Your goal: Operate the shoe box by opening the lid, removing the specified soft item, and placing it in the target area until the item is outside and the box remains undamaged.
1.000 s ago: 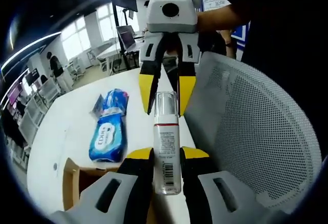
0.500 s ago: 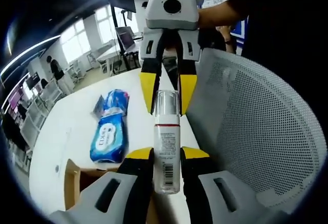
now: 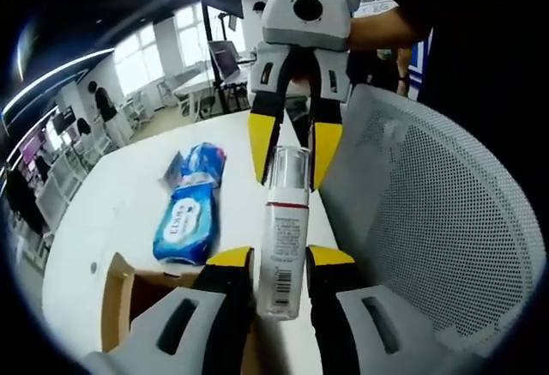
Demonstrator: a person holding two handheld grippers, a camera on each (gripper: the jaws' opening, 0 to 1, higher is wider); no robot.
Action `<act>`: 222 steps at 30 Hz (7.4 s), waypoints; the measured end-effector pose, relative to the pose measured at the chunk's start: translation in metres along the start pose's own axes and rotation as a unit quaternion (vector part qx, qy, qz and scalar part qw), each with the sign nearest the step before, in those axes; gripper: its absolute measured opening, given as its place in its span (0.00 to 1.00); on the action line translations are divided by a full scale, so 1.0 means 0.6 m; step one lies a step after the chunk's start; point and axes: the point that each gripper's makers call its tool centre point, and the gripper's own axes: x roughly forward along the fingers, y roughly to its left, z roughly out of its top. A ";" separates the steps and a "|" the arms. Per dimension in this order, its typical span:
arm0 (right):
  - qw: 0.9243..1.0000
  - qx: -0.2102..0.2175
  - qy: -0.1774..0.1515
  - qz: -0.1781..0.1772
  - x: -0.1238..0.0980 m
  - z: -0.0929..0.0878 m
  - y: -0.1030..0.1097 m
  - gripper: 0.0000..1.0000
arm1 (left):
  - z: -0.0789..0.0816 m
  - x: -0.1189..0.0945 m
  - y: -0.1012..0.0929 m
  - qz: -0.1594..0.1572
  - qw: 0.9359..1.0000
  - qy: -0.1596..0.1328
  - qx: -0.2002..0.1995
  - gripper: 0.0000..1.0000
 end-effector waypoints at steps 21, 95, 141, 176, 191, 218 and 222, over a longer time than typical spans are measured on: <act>1.000 -0.012 0.019 0.011 0.012 -0.010 -0.032 0.14 | -0.039 -0.055 0.027 0.083 0.992 -0.009 -0.099 0.44; 0.970 -0.050 0.239 0.000 -0.032 -0.145 -0.373 0.14 | -0.134 -0.210 0.040 0.309 0.911 -0.084 -0.261 0.93; 0.907 -0.087 0.408 0.057 0.047 -0.247 -0.432 0.15 | -0.149 -0.225 0.007 0.356 0.886 -0.097 -0.282 1.00; 0.901 -0.080 0.423 0.059 0.074 -0.254 -0.457 0.21 | -0.184 -0.240 0.003 0.372 0.871 -0.088 -0.309 0.99; 0.905 -0.093 0.412 0.048 0.076 -0.245 -0.467 0.20 | -0.207 -0.254 0.007 0.390 0.858 -0.075 -0.326 0.89; 0.945 -0.011 0.325 -0.014 0.105 -0.170 -0.477 0.26 | -0.264 -0.267 0.032 0.415 0.823 -0.042 -0.386 0.72; 0.951 0.012 0.309 -0.026 0.118 -0.158 -0.480 0.26 | -0.279 -0.269 0.037 0.425 0.812 -0.037 -0.398 0.68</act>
